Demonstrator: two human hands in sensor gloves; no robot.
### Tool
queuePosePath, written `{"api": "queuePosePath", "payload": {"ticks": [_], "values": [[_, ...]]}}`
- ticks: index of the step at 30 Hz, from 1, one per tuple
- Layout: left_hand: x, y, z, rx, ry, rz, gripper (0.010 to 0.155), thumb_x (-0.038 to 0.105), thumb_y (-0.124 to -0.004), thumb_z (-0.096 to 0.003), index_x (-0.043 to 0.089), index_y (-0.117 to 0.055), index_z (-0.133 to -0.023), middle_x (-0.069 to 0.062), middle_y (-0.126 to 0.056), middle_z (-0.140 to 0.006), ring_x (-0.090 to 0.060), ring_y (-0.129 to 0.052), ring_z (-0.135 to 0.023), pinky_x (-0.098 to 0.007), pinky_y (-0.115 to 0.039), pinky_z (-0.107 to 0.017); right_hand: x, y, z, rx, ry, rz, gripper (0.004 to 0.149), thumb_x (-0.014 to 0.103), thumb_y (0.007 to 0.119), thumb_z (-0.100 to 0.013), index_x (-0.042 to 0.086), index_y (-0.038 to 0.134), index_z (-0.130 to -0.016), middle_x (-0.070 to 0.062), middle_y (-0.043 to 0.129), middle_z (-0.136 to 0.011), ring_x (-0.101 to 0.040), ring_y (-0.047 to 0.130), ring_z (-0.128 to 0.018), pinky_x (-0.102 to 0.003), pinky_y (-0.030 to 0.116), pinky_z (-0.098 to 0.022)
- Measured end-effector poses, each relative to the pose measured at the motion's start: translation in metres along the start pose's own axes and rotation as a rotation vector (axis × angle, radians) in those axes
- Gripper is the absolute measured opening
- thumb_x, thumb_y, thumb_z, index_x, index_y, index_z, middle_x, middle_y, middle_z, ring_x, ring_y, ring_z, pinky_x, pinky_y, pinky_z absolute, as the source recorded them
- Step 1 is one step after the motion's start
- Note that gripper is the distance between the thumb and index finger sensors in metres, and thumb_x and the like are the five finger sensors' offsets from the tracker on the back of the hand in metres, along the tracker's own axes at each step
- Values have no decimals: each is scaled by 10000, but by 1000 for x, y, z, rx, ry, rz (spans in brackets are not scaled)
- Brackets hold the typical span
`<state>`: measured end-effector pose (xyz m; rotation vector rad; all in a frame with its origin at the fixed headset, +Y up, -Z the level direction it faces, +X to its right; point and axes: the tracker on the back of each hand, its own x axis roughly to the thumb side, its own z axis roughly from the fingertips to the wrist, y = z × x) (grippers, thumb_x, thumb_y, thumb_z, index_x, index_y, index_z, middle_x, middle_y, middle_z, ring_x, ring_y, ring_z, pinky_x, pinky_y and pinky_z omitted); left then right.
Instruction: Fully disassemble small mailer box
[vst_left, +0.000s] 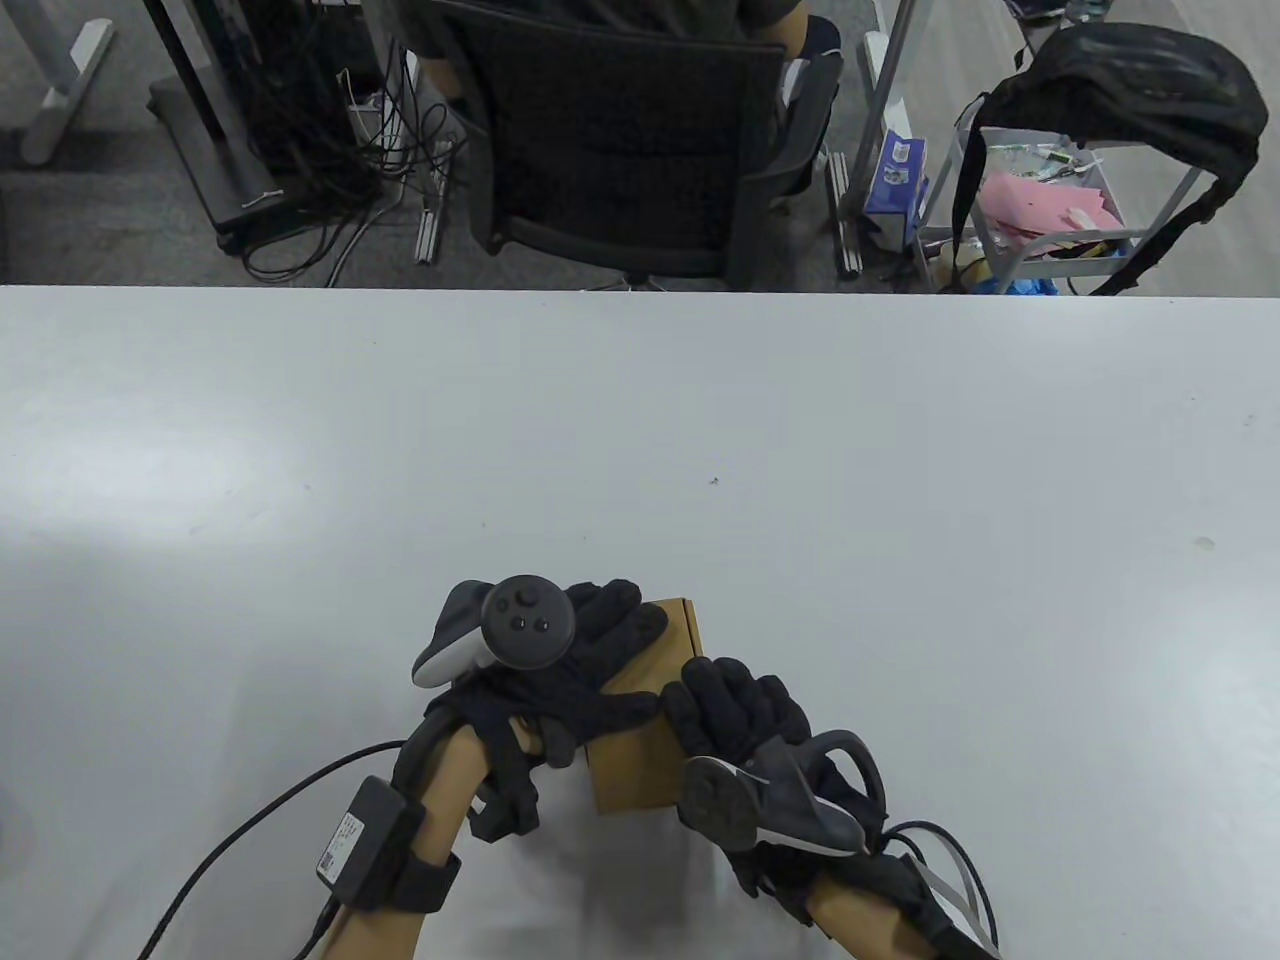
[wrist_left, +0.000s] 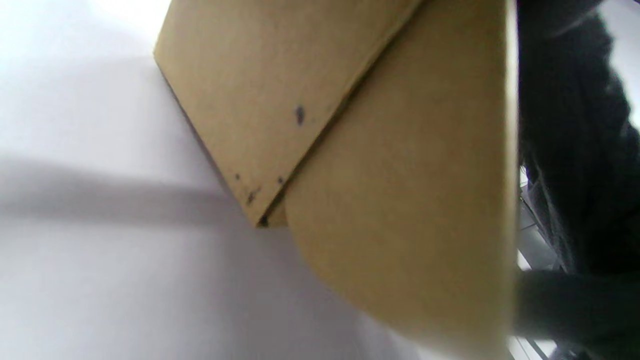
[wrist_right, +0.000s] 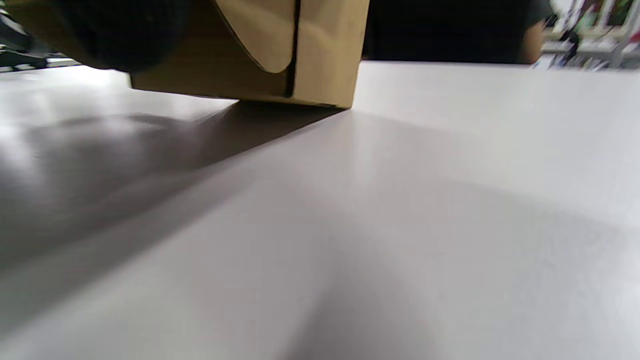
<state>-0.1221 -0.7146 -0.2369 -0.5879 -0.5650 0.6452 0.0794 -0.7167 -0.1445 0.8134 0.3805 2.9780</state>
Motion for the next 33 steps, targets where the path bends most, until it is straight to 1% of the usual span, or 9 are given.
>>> {"api": "queuePosePath", "payload": {"ticks": [6, 10, 15, 17, 19, 22, 24, 28, 33], "values": [[5, -7, 6, 11, 19, -71, 733, 570, -656, -491, 406, -293, -1106, 127, -86, -1172, -255, -12, -1086, -605, -337, -774, -6, -6, 7, 146, -97, -172, 946, 531, 760, -343, 282, 56, -925, -36, -100, -996, -376, 93, -1019, -585, 252, -753], [6, -9, 8, 18, 24, -93, 713, 532, -657, -497, 416, -296, -1100, 148, -81, -1166, -246, -19, -1086, -593, -348, -776, -9, -13, 10, 193, -118, -255, 896, 536, 754, -348, 276, 149, -957, -42, -60, -1007, -386, 75, -1008, -581, 245, -750], [5, -9, 8, 23, 23, -87, 691, 506, -651, -499, 420, -312, -1095, 168, -95, -1162, -231, -33, -1089, -584, -356, -777, -11, -38, 14, 131, -126, -333, 773, 517, 723, -367, 267, 338, -989, -49, -40, -1018, -386, 68, -1010, -580, 235, -753], [3, -9, 8, 26, 17, -81, 684, 498, -646, -501, 421, -314, -1094, 175, -100, -1161, -224, -38, -1090, -583, -356, -777, -12, -53, 15, 72, -104, -332, 716, 453, 713, -390, 263, 369, -989, -33, -40, -1022, -379, 69, -1016, -585, 228, -756], [2, -8, 9, 31, 9, -77, 682, 494, -648, -501, 417, -320, -1094, 182, -111, -1162, -219, -47, -1092, -581, -361, -776, -15, -70, 12, 13, -62, -292, 640, 329, 710, -411, 270, 423, -980, -21, -24, -1029, -371, 82, -1025, -587, 230, -761], [3, -8, 9, 32, 8, -98, 684, 497, -647, -500, 415, -317, -1093, 186, -116, -1163, -220, -51, -1096, -581, -362, -778, -17, -82, 6, -2, -49, -232, 612, 237, 719, -399, 265, 485, -964, -10, 64, -1056, -380, 150, -1034, -598, 272, -755], [2, -8, 9, 32, 6, -108, 685, 500, -645, -500, 415, -313, -1093, 185, -112, -1163, -221, -50, -1096, -582, -363, -777, -18, -86, 0, 19, -23, -216, 612, 233, 722, -400, 260, 484, -963, -21, 79, -1060, -386, 168, -1033, -597, 287, -753], [1, -9, 10, 37, -2, -107, 680, 501, -644, -499, 422, -317, -1089, 192, -116, -1162, -217, -53, -1097, -579, -365, -779, -13, -92, -8, -14, 42, -132, 647, 231, 733, -395, 250, 438, -970, -25, 48, -1049, -378, 162, -1034, -594, 283, -757], [0, -8, 10, 36, -14, -97, 668, 497, -640, -503, 427, -327, -1089, 200, -124, -1162, -210, -56, -1099, -579, -365, -779, -9, -93, -10, -44, 77, -57, 683, 224, 744, -389, 336, 390, -962, -13, 1, -1036, -360, 164, -1038, -591, 287, -760]]}}
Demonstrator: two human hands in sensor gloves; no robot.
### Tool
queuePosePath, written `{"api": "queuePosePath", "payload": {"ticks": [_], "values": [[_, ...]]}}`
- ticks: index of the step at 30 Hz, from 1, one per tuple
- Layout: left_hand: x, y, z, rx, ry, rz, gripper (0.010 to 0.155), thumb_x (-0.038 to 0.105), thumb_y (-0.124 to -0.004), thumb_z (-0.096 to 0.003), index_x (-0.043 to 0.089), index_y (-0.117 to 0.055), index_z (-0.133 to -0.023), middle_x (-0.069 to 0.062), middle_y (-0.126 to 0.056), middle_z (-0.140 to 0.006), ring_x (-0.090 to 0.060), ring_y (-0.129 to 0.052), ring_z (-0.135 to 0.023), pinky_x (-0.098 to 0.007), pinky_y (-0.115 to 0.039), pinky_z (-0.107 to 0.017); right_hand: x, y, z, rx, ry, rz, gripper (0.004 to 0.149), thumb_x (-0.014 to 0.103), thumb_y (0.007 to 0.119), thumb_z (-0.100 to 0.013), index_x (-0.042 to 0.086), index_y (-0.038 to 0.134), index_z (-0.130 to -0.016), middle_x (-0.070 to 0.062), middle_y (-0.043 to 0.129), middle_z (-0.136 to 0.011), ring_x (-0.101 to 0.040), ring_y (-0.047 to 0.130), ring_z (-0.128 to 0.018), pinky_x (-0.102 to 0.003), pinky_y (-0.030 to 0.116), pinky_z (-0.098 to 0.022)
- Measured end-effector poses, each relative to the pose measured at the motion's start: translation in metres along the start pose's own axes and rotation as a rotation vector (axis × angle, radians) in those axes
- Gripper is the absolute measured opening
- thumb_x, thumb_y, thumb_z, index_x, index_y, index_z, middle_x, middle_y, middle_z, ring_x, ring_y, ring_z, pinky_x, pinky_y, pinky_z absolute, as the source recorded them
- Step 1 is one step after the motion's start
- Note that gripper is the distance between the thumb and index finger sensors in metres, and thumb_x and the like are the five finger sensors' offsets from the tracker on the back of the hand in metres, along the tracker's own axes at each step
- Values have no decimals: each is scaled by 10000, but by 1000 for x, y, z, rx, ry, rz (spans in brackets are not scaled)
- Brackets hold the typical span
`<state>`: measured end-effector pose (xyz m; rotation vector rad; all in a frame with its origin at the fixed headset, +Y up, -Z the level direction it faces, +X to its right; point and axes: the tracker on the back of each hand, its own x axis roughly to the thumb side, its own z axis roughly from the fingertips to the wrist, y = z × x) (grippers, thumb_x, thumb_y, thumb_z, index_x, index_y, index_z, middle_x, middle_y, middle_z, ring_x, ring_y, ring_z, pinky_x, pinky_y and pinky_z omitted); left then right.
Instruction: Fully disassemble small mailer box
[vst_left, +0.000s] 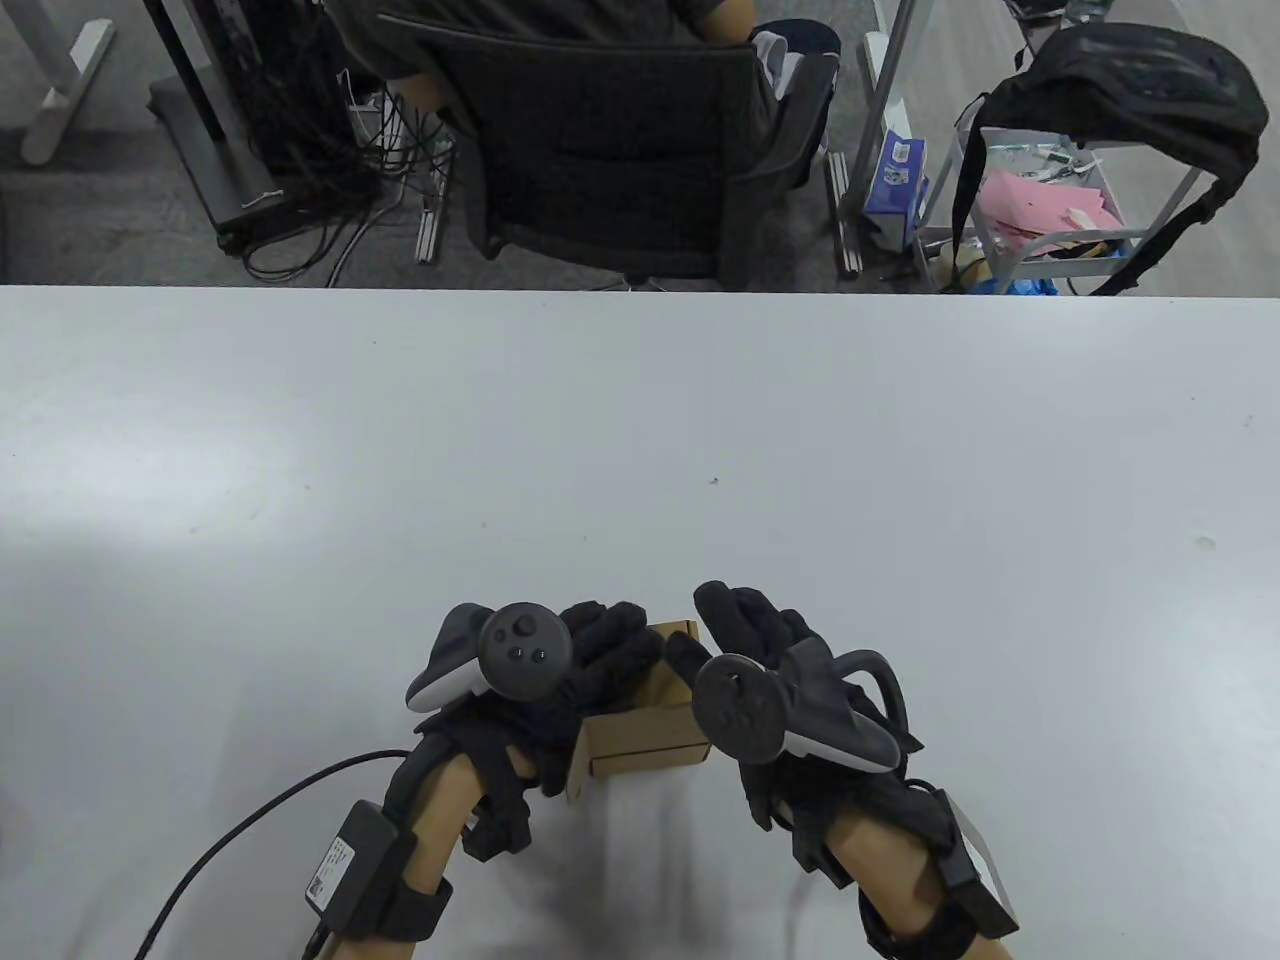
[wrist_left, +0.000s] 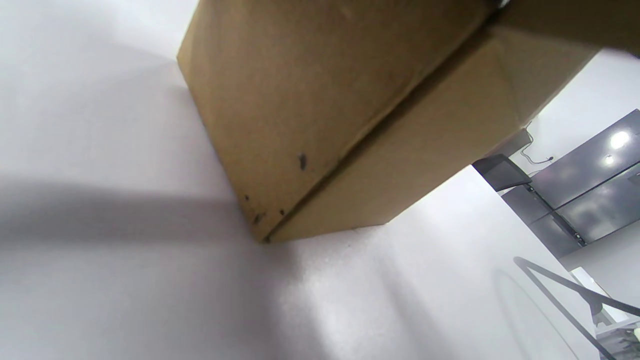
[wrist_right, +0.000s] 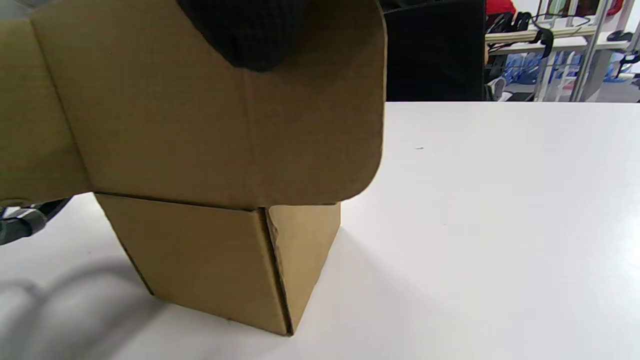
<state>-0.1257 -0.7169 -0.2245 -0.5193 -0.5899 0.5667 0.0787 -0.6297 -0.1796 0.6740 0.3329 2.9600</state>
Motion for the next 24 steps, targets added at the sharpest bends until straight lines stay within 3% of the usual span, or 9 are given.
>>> {"api": "queuePosePath", "payload": {"ticks": [5, 9, 14, 17, 21, 24], "values": [[0, 0, 0, 4, -1, -7, 664, 498, -634, -504, 427, -329, -1089, 202, -125, -1163, -211, -53, -1101, -582, -362, -779, -2, 4, 9, -114, -24, 62, 701, 221, 743, -389, 372, 356, -954, -13, 23, -1043, -339, 252, -1038, -573, 348, -753], [0, -1, 1, 14, -2, -3, 664, 501, -632, -504, 428, -327, -1090, 201, -124, -1164, -212, -55, -1100, -580, -365, -779, 2, 8, 25, -352, -2, 182, 689, 239, 762, -385, 358, 403, -961, -36, 106, -1062, -339, 284, -1024, -545, 377, -743], [0, -2, 1, 22, -8, 12, 661, 502, -637, -504, 427, -338, -1089, 202, -132, -1163, -211, -58, -1100, -579, -366, -778, 25, 20, 37, -651, 14, 377, 634, 254, 766, -383, 351, 497, -948, -23, 344, -1046, -297, 527, -935, -492, 520, -687], [0, -2, 1, 30, -10, 14, 661, 506, -644, -504, 426, -344, -1088, 200, -137, -1164, -214, -62, -1100, -578, -367, -779, 40, 27, 35, -682, 17, 406, 614, 222, 746, -392, 376, 511, -939, -10, 421, -1035, -280, 599, -910, -492, 560, -675], [-1, -4, 2, 48, -5, 26, 662, 508, -646, -505, 423, -348, -1089, 198, -139, -1165, -214, -61, -1099, -576, -369, -777, 62, 40, 27, -635, -21, 401, 614, 214, 734, -398, 387, 501, -939, 4, 499, -1031, -268, 675, -903, -503, 599, -676], [-2, -4, 2, 49, -6, 20, 664, 515, -647, -505, 427, -345, -1089, 197, -139, -1165, -215, -64, -1099, -574, -373, -777, 72, 46, 24, -634, -42, 365, 609, 314, 703, -404, 368, 454, -957, -9, 528, -1028, -293, 683, -911, -545, 572, -695]]}}
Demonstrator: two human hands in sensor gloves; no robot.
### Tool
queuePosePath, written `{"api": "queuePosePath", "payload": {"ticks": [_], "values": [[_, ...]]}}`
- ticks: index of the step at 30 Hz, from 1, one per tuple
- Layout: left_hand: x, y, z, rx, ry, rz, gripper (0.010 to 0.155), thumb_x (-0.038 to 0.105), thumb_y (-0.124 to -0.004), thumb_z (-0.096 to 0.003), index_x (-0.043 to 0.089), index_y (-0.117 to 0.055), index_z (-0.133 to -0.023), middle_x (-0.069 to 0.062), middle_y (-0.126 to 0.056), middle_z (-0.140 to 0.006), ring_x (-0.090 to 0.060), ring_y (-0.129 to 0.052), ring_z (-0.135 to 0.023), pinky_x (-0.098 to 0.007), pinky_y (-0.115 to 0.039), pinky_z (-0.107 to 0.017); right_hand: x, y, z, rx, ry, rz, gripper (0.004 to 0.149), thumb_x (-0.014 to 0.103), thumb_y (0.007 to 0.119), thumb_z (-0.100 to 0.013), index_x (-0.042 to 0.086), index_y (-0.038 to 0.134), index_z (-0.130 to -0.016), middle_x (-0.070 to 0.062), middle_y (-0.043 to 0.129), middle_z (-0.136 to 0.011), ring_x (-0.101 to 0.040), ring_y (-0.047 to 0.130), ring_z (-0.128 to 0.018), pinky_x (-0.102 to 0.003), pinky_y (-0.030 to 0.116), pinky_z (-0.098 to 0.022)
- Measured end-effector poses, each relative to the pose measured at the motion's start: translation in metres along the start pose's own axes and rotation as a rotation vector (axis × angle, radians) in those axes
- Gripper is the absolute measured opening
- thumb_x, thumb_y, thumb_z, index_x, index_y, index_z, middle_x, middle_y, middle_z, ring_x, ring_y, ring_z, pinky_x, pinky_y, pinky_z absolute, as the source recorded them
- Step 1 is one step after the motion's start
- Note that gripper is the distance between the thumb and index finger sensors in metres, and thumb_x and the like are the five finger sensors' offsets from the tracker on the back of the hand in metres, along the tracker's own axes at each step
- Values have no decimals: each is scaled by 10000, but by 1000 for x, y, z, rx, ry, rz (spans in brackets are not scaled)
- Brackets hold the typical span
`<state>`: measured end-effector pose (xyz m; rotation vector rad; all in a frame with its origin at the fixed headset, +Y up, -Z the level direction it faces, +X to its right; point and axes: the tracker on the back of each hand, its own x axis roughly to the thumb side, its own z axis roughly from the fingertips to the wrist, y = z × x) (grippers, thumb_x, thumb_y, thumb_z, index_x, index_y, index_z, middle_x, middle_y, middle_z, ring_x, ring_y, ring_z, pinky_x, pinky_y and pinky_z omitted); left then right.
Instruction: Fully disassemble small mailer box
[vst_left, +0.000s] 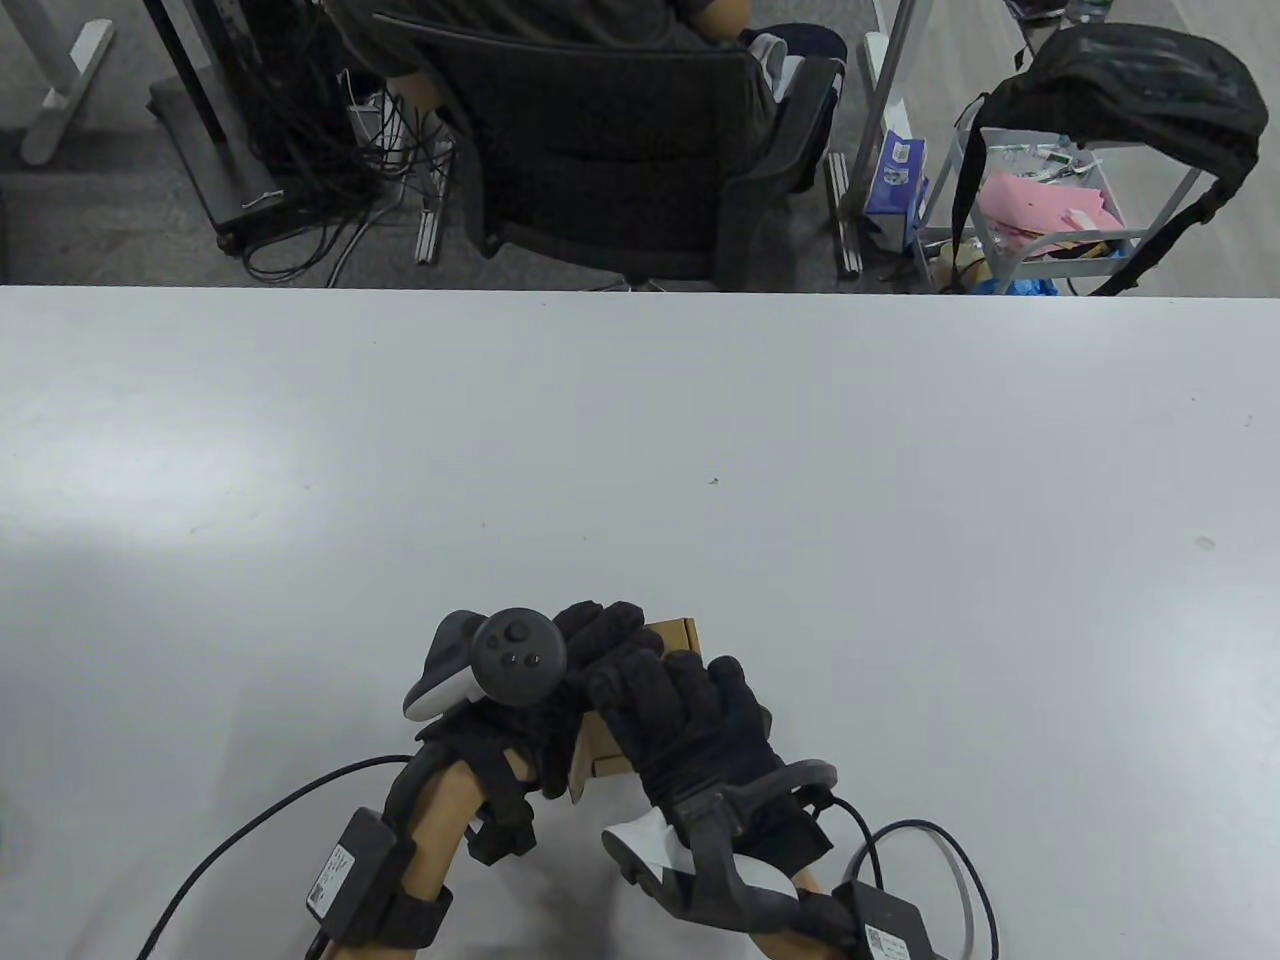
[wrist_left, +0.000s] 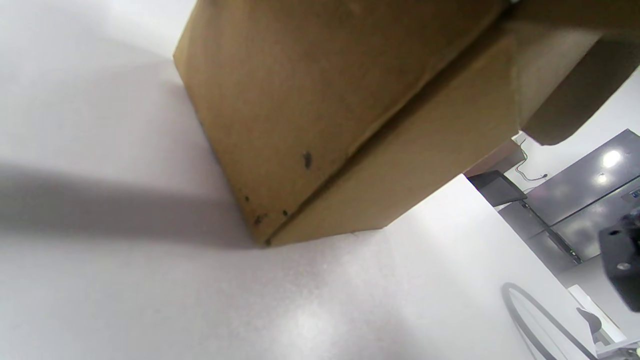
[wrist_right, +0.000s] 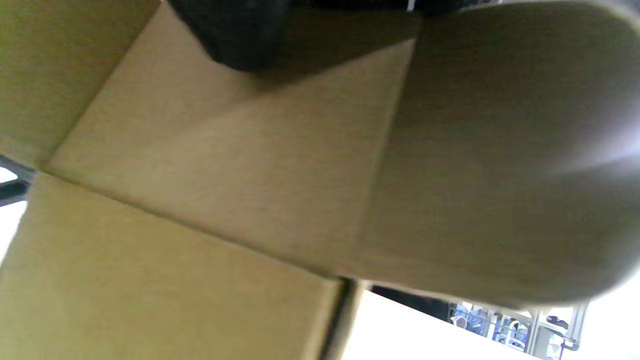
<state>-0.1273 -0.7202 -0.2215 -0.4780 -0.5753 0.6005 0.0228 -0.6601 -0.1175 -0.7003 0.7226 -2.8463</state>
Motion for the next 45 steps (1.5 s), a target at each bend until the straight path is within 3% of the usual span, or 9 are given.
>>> {"api": "queuePosePath", "payload": {"ticks": [2, 4, 8, 14, 19, 27, 34, 38, 45], "values": [[1, -1, 0, 4, 5, -1, 665, 516, -647, -505, 425, -344, -1090, 197, -135, -1166, -219, -59, -1098, -573, -374, -777, 0, 3, 0, 40, -12, -134, 651, 509, 628, -392, 367, 397, -984, -27, 488, -1044, -315, 620, -938, -579, 489, -720], [1, -1, 0, 8, 7, -10, 664, 520, -644, -504, 429, -341, -1088, 197, -135, -1166, -220, -61, -1099, -572, -376, -776, 1, 8, -1, 84, 23, -312, 742, 604, 627, -359, 341, 369, -1003, -61, 428, -1045, -367, 520, -944, -638, 324, -739], [-2, -1, 0, 20, -3, -8, 668, 538, -646, -501, 435, -346, -1089, 208, -142, -1166, -204, -67, -1102, -571, -377, -777, -1, 15, -3, -4, 67, -248, 773, 679, 622, -314, 373, 409, -990, 6, 539, -917, -285, 607, -830, -586, 378, -734], [-8, 4, 4, 67, -11, -42, 684, 587, -627, -477, 438, -360, -1088, 203, -168, -1171, -221, -122, -1113, -583, -386, -772, 2, 9, 0, -123, 93, -267, 680, 675, 685, -298, 369, 600, -900, 13, 677, -734, -232, 716, -615, -535, 520, -668], [-22, 11, 10, 120, -6, 1, 737, 675, -568, -433, 421, -370, -1097, 146, -221, -1196, -330, -242, -1117, -611, -426, -751, -7, -2, -4, -175, 122, -285, 597, 640, 704, -313, 365, 686, -843, 17, 706, -703, -228, 738, -586, -533, 550, -652], [-33, 18, 17, 151, -41, 82, 902, 785, -524, -366, 348, -279, -1116, 29, -342, -1227, -425, -284, -1112, -655, -387, -749, -32, -28, -42, -210, 208, -306, 585, 618, 720, -320, 347, 711, -838, 4, 725, -685, -239, 747, -565, -540, 559, -640], [-30, 14, 13, 123, 33, -23, 964, 742, -666, -399, 278, -195, -1100, -34, -341, -1209, -440, -283, -1098, -663, -345, -747, -54, -32, -76, -119, 241, -350, 589, 613, 723, -324, 332, 718, -841, -9, 729, -678, -250, 746, -555, -550, 558, -628], [-28, 7, 9, 79, 80, -11, 973, 715, -659, -422, 198, -174, -1089, -93, -253, -1190, -440, -212, -1090, -659, -298, -751, -54, -35, -91, -95, 230, -290, 584, 610, 723, -325, 323, 730, -833, -16, 739, -665, -253, 751, -542, -552, 563, -622], [-25, 1, 8, 10, 140, 19, 974, 736, -610, -447, 192, -113, -1083, -101, -139, -1182, -437, -124, -1082, -646, -254, -762, -64, -34, -122, -37, 258, -284, 599, 612, 712, -327, 319, 710, -850, -16, 727, -677, -253, 740, -557, -554, 548, -634]]}}
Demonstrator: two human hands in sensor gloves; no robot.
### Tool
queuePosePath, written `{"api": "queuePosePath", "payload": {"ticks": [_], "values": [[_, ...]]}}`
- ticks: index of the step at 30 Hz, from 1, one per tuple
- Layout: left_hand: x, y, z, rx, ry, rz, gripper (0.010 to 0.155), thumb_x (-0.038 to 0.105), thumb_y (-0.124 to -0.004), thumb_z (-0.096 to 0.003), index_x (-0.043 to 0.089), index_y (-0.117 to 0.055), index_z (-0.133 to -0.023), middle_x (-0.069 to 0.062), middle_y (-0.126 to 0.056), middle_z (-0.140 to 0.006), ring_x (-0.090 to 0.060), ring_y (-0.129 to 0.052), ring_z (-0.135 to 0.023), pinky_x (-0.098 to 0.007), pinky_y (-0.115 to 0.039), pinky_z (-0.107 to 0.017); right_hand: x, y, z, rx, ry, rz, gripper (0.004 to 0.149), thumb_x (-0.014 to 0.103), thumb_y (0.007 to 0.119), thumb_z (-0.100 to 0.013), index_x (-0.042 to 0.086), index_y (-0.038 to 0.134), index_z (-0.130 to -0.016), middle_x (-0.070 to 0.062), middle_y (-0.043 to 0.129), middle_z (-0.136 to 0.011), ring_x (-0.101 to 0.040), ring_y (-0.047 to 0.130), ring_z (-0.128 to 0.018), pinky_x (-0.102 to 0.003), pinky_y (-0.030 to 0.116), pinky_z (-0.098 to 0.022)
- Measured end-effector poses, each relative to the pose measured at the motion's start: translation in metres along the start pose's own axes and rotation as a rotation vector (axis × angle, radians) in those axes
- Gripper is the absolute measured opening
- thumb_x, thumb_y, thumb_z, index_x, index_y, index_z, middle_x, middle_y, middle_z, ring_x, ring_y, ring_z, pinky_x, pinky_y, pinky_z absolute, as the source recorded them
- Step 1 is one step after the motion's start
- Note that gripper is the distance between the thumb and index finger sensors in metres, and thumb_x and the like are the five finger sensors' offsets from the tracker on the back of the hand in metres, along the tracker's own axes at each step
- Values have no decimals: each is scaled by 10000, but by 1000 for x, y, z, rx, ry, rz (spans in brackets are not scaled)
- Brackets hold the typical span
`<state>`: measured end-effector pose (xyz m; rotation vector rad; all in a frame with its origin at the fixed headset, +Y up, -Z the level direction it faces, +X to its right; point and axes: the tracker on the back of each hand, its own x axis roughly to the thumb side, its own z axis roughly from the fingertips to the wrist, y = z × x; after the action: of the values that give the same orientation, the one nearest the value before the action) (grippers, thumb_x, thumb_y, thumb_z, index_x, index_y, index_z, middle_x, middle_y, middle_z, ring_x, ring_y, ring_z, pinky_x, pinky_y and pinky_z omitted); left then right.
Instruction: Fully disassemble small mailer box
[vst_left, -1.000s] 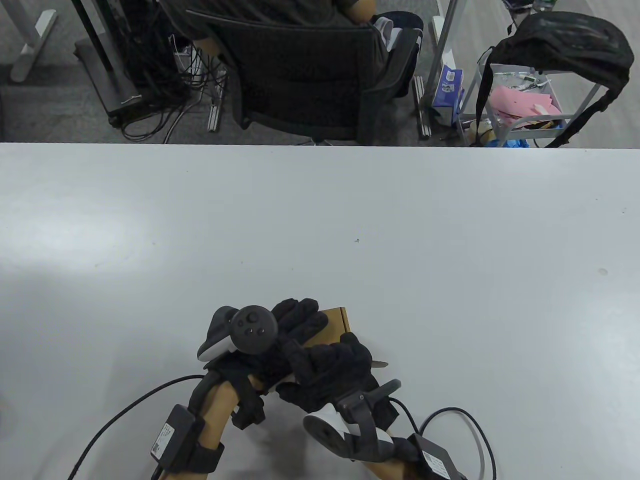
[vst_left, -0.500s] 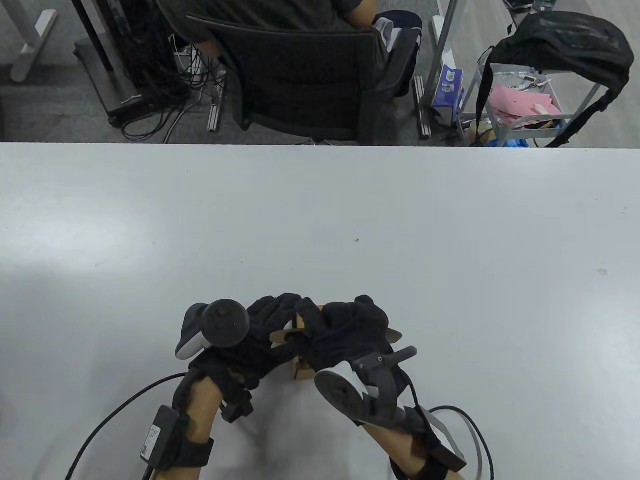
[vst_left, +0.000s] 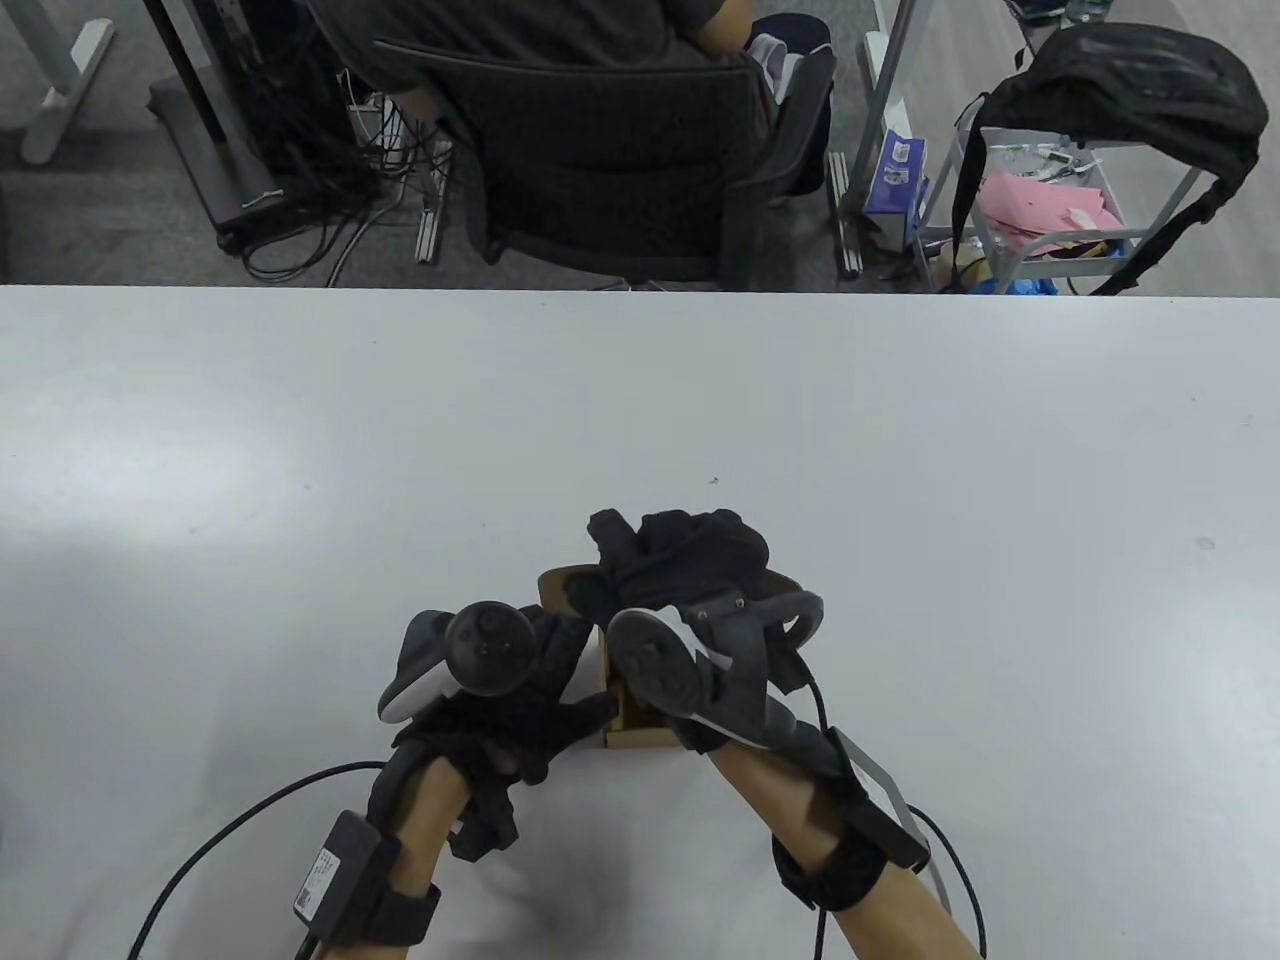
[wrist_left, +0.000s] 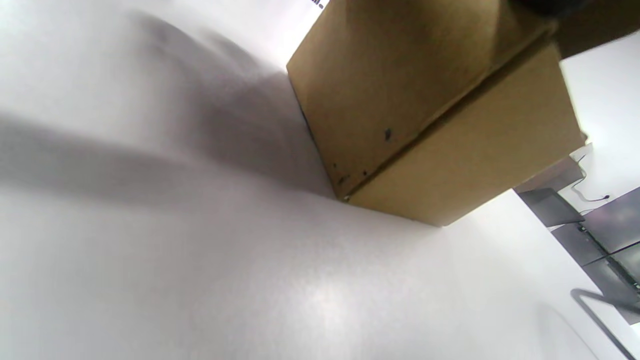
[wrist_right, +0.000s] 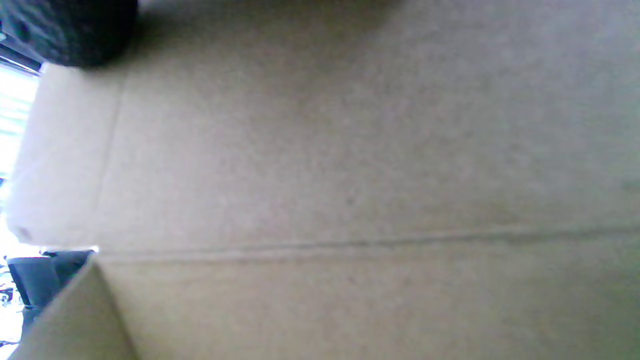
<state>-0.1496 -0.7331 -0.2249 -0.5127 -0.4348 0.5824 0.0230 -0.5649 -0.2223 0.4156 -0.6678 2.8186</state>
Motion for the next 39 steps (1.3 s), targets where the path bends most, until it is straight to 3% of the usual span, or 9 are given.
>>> {"api": "queuePosePath", "payload": {"ticks": [10, 20, 27, 32, 39], "values": [[5, -10, -5, -25, 20, 20, 920, 723, -507, -461, 189, -85, -1079, -106, -113, -1177, -438, -107, -1077, -640, -248, -764, -22, 18, -69, 154, 114, 58, 627, 625, 679, -333, 308, 678, -873, -15, 707, -698, -257, 724, -588, -555, 527, -654], [5, -10, -5, -26, 26, 16, 918, 725, -500, -460, 188, -89, -1079, -107, -113, -1176, -441, -111, -1074, -640, -249, -763, -57, 81, -124, 434, 345, 77, 666, 632, 666, -327, 312, 634, -911, -17, 659, -772, -269, 685, -680, -559, 475, -695], [4, -10, -5, -33, 29, 22, 919, 727, -499, -459, 185, -91, -1080, -109, -115, -1176, -443, -116, -1074, -641, -249, -762, -67, 119, -124, 534, 418, 145, 719, 642, 657, -327, 318, 546, -959, -19, 521, -942, -287, 577, -879, -568, 390, -747], [4, -11, -4, -39, 31, 29, 921, 730, -497, -457, 187, -89, -1079, -109, -111, -1175, -445, -116, -1074, -641, -247, -763, -58, 128, -116, 611, 348, 421, 757, 656, 633, -324, 345, 453, -989, -12, 270, -1094, -309, 381, -1029, -576, 314, -776], [4, -11, -4, -37, 34, 27, 920, 729, -495, -458, 185, -91, -1080, -110, -116, -1175, -446, -123, -1074, -642, -249, -762, -41, 118, -102, 734, 319, 396, 726, 641, 622, -334, 286, 567, -965, -48, 373, -1096, -353, 451, -1011, -593, 350, -759]]}}
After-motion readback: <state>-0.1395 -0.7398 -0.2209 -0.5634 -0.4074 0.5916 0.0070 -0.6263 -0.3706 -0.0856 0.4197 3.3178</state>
